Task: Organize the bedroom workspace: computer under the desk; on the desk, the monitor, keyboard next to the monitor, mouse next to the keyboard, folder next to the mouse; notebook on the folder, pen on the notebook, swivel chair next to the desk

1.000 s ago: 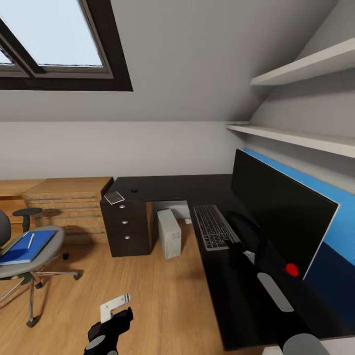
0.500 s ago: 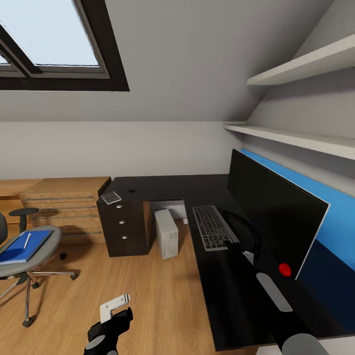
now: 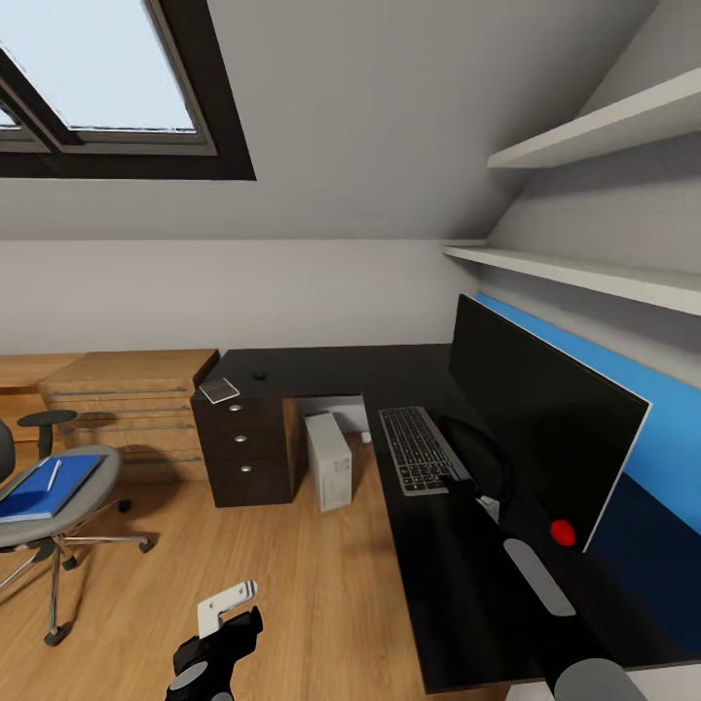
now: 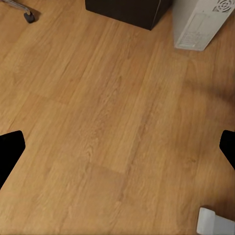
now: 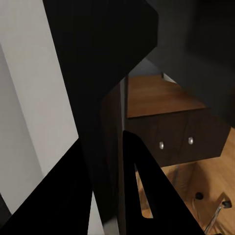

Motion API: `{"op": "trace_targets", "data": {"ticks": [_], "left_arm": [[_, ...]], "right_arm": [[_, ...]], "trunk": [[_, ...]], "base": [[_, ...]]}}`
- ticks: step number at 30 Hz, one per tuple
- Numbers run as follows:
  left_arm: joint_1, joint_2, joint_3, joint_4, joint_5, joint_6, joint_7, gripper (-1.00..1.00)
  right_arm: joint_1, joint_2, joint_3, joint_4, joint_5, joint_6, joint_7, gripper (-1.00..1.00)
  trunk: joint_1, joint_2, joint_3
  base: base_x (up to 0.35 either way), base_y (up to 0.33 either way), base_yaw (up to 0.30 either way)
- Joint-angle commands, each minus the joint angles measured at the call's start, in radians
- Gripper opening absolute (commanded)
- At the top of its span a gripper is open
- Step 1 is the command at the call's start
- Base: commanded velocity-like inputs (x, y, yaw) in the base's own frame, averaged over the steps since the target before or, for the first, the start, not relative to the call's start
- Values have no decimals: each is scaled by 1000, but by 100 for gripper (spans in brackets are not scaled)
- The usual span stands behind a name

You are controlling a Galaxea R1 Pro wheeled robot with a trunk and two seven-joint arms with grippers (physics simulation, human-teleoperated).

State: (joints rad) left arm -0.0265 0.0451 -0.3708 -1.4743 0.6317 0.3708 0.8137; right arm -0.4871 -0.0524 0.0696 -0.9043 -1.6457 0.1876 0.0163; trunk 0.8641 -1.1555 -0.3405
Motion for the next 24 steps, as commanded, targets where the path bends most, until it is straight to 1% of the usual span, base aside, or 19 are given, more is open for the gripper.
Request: {"op": "trace_targets", "data": {"ticks": [1, 5, 11, 13, 16, 18, 24], "left_arm": [[-1, 1, -3, -1, 4, 4, 8, 100], [-1, 1, -3, -1, 3, 4, 7, 100], [-1, 1, -5, -1, 3, 4, 8, 100], [-1, 1, -5, -1, 3, 4, 7, 100], [-1, 1, -5, -1, 3, 4, 7, 100], [-1, 1, -5, -1, 3, 4, 7, 100], [-1, 1, -5, -1, 3, 4, 7, 100]], "right_arm": [[-1, -1, 2, 0, -10, 0, 4, -100], [-1, 0, 2, 2, -8, -4, -3, -100], [-6, 0, 6, 34, -1, -37, -5, -100], [-9, 0, 6, 38, 8, -42, -5, -100], [-12, 8, 6, 41, 42, -46, -6, -100], [-12, 12, 6, 42, 58, -47, -6, -100], [-13, 15, 3, 42, 64, -47, -4, -100]], "trunk": [[0, -1, -1], [0, -1, -1], [0, -1, -1], [0, -1, -1], [0, -1, -1], [0, -1, -1], [0, -1, -1]], "base": [[0, 0, 0], [0, 0, 0], [0, 0, 0], [0, 0, 0], [0, 0, 0], [0, 0, 0], [0, 0, 0]]}}
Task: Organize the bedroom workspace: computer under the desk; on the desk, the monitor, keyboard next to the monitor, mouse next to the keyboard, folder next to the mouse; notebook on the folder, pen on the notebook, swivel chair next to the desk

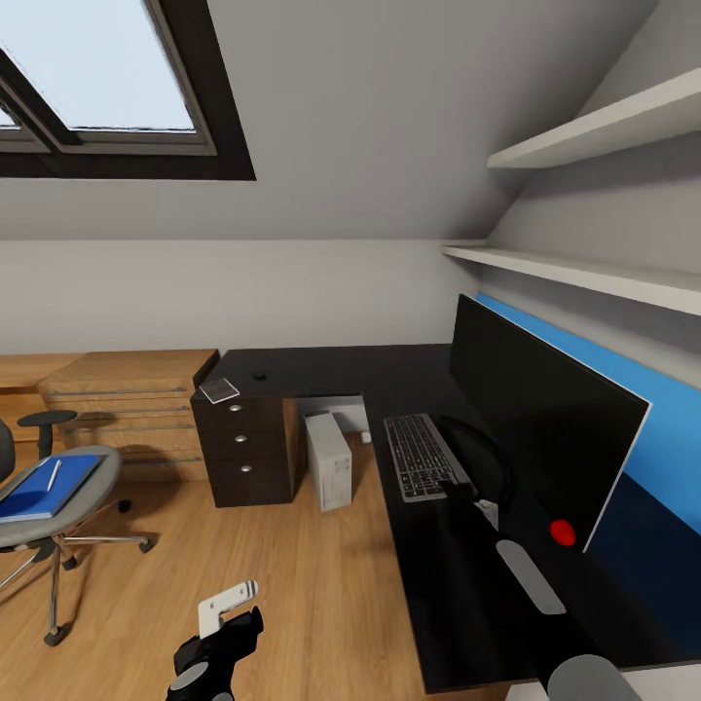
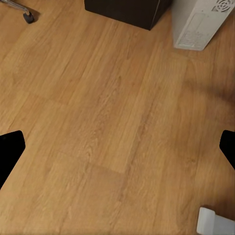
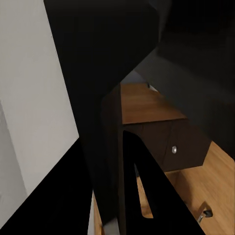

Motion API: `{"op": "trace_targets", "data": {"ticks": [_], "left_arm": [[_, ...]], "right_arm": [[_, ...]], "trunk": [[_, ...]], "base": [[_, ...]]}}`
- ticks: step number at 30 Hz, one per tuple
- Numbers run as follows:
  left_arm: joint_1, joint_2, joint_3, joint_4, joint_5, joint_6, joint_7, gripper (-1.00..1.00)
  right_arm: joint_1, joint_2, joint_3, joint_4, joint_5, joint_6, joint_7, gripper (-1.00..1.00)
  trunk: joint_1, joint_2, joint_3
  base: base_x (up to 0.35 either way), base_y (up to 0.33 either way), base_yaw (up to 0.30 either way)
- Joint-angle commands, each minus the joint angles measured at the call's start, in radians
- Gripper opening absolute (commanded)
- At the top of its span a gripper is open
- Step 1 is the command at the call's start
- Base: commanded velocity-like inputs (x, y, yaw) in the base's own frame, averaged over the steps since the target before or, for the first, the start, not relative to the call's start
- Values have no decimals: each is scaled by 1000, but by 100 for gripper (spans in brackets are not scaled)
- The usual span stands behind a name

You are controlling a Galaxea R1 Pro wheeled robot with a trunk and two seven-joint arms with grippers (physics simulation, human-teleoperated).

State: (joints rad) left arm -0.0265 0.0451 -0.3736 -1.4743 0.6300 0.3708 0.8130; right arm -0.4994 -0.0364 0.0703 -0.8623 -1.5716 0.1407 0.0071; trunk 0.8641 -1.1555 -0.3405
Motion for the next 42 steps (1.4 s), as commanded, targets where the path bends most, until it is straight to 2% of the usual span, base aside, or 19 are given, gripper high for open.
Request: {"op": "trace_targets", "data": {"ticks": [1, 42], "left_arm": [[-1, 1, -2, -1, 5, 4, 8, 100], [-1, 1, -2, -1, 5, 4, 7, 100]], "right_arm": [[-1, -1, 2, 0, -10, 0, 6, -100], [-1, 6, -3, -1, -18, 4, 3, -100]], "trunk": [[0, -1, -1], [0, -1, -1]], "base": [[0, 0, 0], [0, 0, 0]]}}
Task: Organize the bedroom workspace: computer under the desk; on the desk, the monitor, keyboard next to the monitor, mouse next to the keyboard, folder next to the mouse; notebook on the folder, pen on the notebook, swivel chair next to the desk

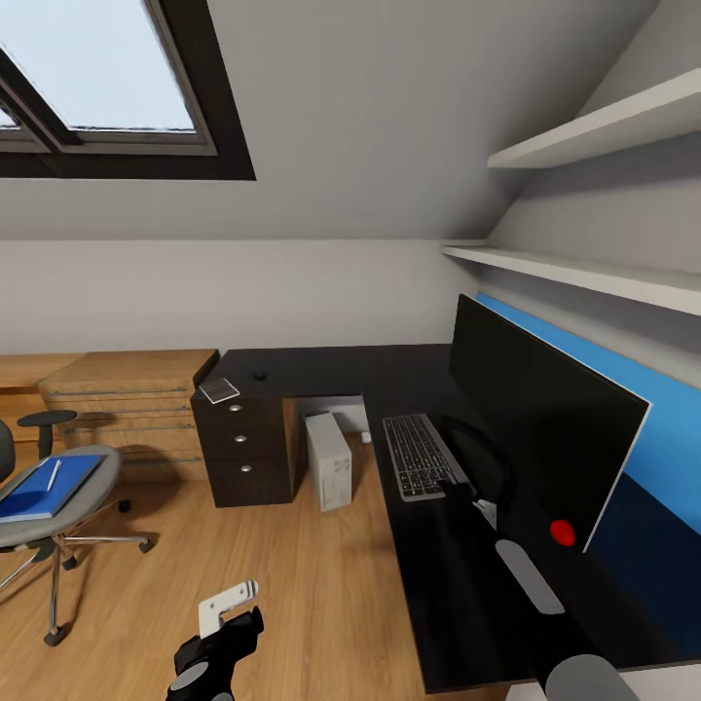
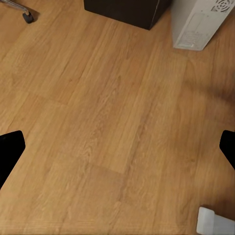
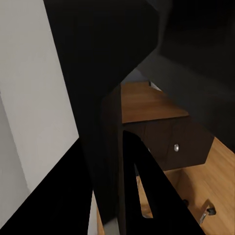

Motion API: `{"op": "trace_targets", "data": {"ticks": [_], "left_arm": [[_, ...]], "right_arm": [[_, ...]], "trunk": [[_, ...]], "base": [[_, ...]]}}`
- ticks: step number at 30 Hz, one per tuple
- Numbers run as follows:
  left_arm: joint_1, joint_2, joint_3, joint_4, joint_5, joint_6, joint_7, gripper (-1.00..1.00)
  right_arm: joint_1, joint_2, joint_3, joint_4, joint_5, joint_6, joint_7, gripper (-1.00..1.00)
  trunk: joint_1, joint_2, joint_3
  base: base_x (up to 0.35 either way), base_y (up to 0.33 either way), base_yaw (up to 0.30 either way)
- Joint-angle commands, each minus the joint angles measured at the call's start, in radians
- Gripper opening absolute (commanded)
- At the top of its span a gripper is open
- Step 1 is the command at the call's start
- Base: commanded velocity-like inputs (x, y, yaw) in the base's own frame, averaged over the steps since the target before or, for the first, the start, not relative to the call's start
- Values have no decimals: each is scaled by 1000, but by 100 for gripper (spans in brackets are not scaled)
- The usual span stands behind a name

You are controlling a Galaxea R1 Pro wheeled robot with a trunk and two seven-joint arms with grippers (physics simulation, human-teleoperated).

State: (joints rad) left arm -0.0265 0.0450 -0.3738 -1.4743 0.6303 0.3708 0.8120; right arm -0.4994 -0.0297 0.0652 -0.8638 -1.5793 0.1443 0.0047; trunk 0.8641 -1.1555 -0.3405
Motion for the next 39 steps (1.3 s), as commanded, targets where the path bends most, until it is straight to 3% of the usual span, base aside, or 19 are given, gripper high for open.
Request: {"op": "trace_targets", "data": {"ticks": [1, 12, 39], "left_arm": [[-1, 1, -3, -1, 4, 4, 8, 100], [-1, 1, -6, -1, -1, -31, 7, 100], [-1, 1, -5, -1, 0, -35, 9, 100]], "right_arm": [[-1, -1, 2, 0, -10, 0, 5, -100], [-1, -1, 2, 2, -9, -2, 5, -100], [-1, 1, 2, 3, -8, -2, 4, -100]], "trunk": [[0, -1, -1], [0, -1, -1], [0, -1, -1]], "base": [[0, 0, 0], [62, -63, 0], [24, -1, 0]]}}
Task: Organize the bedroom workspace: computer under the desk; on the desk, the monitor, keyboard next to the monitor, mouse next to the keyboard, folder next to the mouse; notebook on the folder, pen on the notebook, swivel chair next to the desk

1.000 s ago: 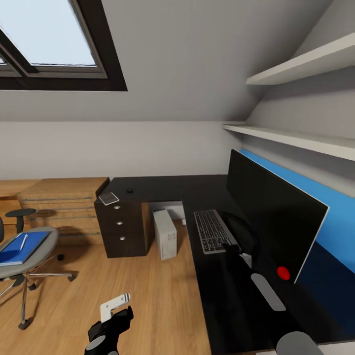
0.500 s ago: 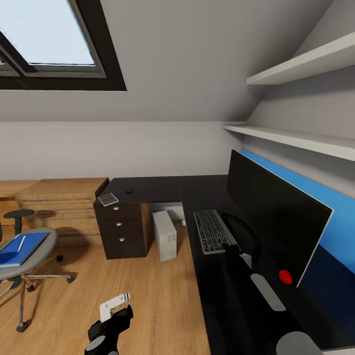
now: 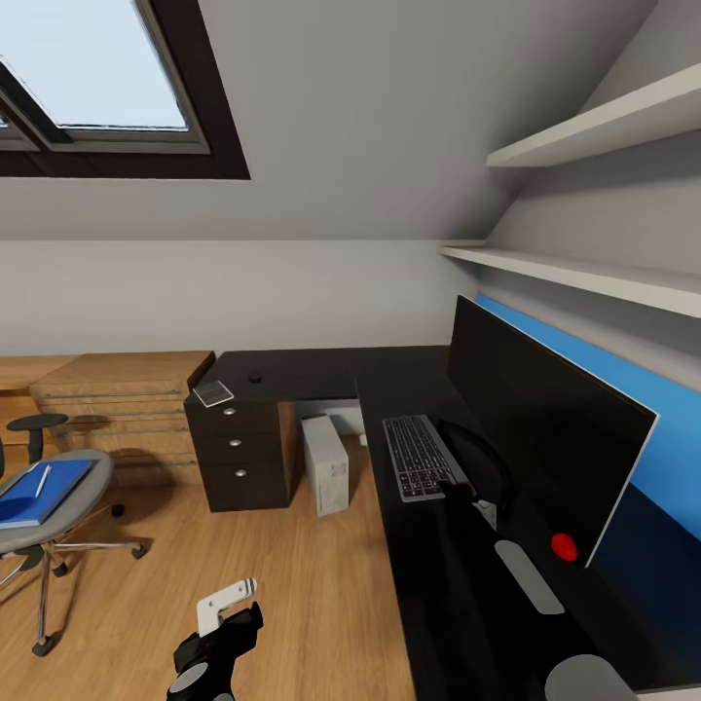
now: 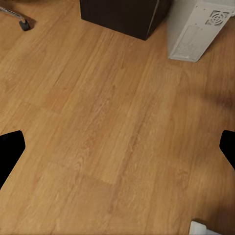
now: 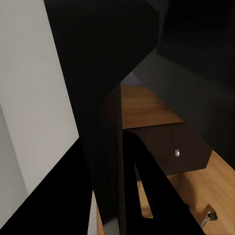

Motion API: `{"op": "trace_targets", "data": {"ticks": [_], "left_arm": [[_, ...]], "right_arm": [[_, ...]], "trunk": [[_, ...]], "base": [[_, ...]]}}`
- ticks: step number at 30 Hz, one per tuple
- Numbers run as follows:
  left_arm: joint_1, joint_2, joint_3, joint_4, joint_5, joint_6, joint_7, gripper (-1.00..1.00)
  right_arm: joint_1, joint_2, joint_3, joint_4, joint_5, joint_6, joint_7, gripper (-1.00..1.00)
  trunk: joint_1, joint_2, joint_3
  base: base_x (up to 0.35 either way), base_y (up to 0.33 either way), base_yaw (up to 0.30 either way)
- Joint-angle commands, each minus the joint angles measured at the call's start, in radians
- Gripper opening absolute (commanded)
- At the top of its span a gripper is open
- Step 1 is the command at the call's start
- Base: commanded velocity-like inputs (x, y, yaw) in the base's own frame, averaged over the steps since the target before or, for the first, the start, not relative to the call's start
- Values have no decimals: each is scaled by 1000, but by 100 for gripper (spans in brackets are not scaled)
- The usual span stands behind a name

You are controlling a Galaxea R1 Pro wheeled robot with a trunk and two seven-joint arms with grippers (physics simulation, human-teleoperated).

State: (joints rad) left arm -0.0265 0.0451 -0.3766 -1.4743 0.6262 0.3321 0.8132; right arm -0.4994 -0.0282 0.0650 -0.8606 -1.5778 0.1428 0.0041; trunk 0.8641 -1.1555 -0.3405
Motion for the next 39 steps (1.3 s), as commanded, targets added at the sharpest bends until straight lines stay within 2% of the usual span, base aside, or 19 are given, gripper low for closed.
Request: {"op": "trace_targets", "data": {"ticks": [1, 8, 9, 39], "left_arm": [[-1, 1, -2, -1, 4, 4, 7, 100], [-1, 1, -2, -1, 4, 4, 7, 100], [-1, 1, -2, -1, 4, 4, 7, 100], [-1, 1, -3, -1, 7, 5, 5, 100]], "right_arm": [[-1, -1, 2, 0, -10, 0, 5, -100], [-1, -1, 2, 0, -10, 0, -3, -100], [-1, -1, 2, 0, -10, 0, -5, 100], [-1, -1, 3, 0, -10, 0, -13, 100]], "trunk": [[0, -1, -1], [0, -1, -1], [0, -1, -1], [0, -1, -1]], "base": [[0, 0, 0], [0, 0, 0], [0, 0, 0], [-4, -12, 0]]}}
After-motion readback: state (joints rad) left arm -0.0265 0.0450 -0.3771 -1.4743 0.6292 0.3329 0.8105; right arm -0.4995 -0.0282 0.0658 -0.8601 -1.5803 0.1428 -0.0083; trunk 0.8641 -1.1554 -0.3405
